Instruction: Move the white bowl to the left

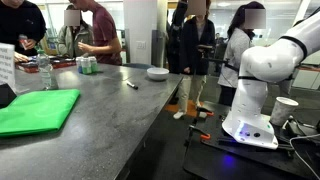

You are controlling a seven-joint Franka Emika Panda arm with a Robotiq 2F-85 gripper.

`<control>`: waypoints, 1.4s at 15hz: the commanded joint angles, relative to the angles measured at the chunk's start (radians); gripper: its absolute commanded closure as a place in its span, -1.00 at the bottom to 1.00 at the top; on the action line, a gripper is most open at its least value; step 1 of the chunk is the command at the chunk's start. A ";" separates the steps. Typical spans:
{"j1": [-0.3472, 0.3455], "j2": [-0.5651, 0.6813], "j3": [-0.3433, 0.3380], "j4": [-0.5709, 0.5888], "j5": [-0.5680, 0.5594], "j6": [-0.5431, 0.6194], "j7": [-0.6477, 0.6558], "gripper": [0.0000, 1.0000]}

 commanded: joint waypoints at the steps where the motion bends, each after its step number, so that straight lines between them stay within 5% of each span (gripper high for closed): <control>1: 0.018 0.005 -0.012 0.002 -0.012 -0.002 0.012 -1.00; 11: -0.016 0.058 -0.032 0.016 -0.046 0.033 0.005 -1.00; 21: -0.195 0.451 -0.282 0.047 -0.215 0.297 -0.093 -1.00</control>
